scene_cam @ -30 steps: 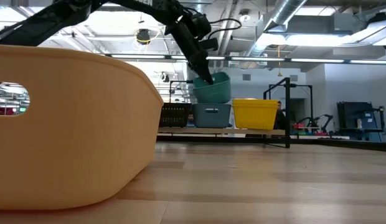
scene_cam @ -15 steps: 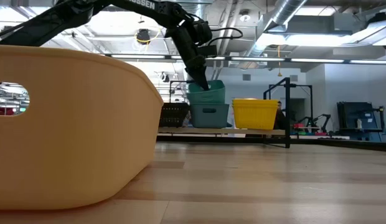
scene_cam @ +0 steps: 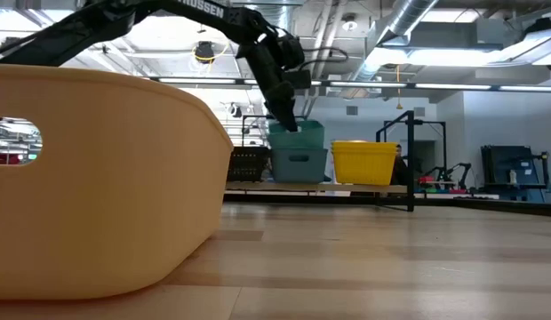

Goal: Stack baskets on shelf by color
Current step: Stack the light blue bin the blue bin, then stack the black bin on the black bin

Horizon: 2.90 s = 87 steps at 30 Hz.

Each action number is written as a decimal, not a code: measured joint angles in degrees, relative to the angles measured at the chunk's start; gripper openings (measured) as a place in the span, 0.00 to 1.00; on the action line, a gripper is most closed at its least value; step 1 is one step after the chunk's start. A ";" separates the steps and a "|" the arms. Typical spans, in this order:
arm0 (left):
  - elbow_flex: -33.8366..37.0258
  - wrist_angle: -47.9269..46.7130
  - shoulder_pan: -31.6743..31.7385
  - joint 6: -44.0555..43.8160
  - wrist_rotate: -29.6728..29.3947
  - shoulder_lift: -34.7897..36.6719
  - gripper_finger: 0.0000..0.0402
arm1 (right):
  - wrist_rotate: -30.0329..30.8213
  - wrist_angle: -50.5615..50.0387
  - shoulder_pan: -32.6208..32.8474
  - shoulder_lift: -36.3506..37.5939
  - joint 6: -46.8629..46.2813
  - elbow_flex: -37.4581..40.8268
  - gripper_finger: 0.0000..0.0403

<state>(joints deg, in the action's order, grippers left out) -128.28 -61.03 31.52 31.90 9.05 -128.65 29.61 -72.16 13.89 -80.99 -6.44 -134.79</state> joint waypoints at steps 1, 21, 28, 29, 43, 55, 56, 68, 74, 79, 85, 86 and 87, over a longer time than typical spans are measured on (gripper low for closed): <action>0.12 -0.57 0.04 -0.07 -0.01 -0.31 0.00 | 0.00 0.13 0.00 0.00 0.00 0.00 0.02; -0.66 -1.27 -1.23 0.51 -2.42 -1.96 0.00 | -0.01 0.94 -0.01 0.00 0.90 0.00 0.02; -0.66 -1.36 -1.35 1.26 -2.61 -1.96 0.00 | 0.00 0.94 0.00 0.00 1.07 0.00 0.02; -0.66 -1.29 -1.35 1.42 -3.12 -1.96 0.00 | 0.00 0.94 -0.02 0.00 1.08 0.00 0.02; -0.66 -1.29 -1.52 1.28 -7.44 -1.96 0.00 | -0.02 1.16 0.91 0.00 1.99 0.00 0.02; -0.66 -0.98 -3.38 -1.02 -8.55 -1.96 0.33 | -0.04 3.69 5.42 0.00 3.73 0.00 0.02; -0.66 -0.98 -3.47 -1.02 -9.04 -1.96 0.37 | -0.04 3.90 5.70 0.00 3.92 0.00 0.02; -1.47 -1.40 -5.65 -3.12 -19.19 -1.74 0.49 | 0.14 3.54 6.38 0.00 4.11 -0.01 0.02; -6.69 -3.39 -7.76 -3.85 -23.20 -0.97 0.49 | 0.20 3.32 6.38 0.00 5.13 -0.02 0.02; -6.50 -6.65 -9.54 -11.46 -23.32 5.36 0.49 | 0.23 2.36 5.86 0.02 5.36 0.00 0.02; -6.48 -16.92 -11.99 -24.49 -19.50 14.50 0.49 | 0.24 1.94 4.55 0.02 7.66 -0.02 0.02; -6.50 -19.51 -12.47 -27.04 -17.87 16.04 0.49 | 0.24 1.60 4.30 0.02 8.13 0.00 0.02; -6.50 -21.90 -13.05 -29.57 -16.19 17.52 0.49 | 0.24 1.21 4.17 0.02 8.26 0.00 0.02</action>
<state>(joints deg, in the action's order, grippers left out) -134.78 -82.93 18.47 2.33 -7.14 -111.13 29.85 -70.95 18.06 -80.97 1.83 -134.78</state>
